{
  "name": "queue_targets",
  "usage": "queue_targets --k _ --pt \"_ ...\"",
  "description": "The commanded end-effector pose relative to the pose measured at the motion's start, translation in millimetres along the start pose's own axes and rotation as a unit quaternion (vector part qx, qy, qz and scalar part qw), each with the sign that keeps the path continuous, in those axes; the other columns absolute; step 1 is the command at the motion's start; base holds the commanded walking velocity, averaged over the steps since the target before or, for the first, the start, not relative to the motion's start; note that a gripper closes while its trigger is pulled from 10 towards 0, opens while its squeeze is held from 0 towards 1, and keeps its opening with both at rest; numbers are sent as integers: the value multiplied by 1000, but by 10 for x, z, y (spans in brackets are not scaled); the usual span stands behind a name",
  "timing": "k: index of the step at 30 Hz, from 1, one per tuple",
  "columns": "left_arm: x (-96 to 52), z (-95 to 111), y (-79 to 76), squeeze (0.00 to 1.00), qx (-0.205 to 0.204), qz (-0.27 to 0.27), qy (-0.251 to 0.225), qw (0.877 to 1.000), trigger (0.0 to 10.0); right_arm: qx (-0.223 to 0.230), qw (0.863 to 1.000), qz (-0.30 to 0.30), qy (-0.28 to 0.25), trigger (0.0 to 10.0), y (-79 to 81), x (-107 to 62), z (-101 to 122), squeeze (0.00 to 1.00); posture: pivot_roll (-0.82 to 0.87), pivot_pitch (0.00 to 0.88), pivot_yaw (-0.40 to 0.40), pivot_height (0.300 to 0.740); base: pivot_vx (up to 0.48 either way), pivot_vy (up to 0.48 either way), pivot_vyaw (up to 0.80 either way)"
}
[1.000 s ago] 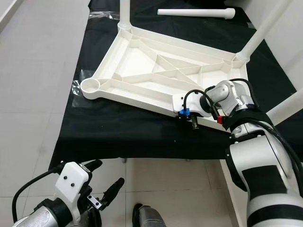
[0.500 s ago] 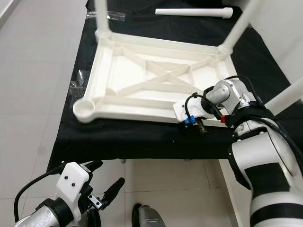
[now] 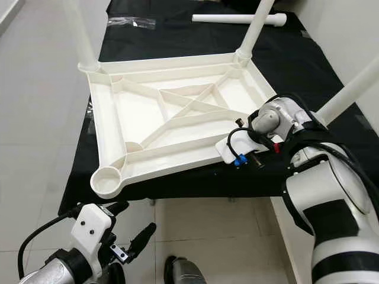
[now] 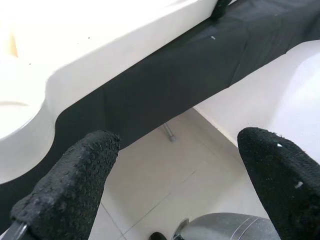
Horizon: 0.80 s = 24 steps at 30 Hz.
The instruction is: Building children table
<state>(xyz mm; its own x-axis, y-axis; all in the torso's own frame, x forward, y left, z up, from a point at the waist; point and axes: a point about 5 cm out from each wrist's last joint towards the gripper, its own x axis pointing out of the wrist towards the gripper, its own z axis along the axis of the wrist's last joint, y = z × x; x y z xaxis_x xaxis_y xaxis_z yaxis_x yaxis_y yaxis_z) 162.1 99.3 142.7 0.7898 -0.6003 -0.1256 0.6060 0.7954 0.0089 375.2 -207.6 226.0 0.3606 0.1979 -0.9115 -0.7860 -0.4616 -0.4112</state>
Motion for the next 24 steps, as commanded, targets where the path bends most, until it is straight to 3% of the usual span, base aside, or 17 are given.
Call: queue_targets --k 1,2,3,5,12,20,24 --pt "9 -55 -32 0 -9 -3 7 1000 10000 27 999 -30 -7 10000 -36 127 55 0 72 184 -140 740 0 0 0" --pt "13 -53 -34 0 -10 -4 7 1000 10000 74 996 -42 -2 10000 -51 147 23 0 75 183 -141 740 0 0 0" --pt "13 -53 -34 0 -10 -4 7 1000 10000 74 996 -42 -2 10000 -51 147 23 0 75 183 -141 740 0 0 0" --pt "16 -50 -37 0 -10 -4 6 1000 10000 130 990 -55 8 10000 -56 167 -26 0 79 185 -142 740 0 0 0" --pt "12 -48 -38 0 -9 -3 5 1000 10000 171 984 -52 18 10000 -27 187 -73 0 78 185 -142 740 0 0 0" --pt "21 -51 -43 0 -10 -2 3 1000 10000 264 963 -44 6 10000 -62 166 -84 0 76 186 -146 740 0 0 0" --pt "21 -52 -46 0 -10 -2 3 1000 10000 271 962 -43 2 10000 -71 162 -78 0 77 186 -147 740 0 0 0"
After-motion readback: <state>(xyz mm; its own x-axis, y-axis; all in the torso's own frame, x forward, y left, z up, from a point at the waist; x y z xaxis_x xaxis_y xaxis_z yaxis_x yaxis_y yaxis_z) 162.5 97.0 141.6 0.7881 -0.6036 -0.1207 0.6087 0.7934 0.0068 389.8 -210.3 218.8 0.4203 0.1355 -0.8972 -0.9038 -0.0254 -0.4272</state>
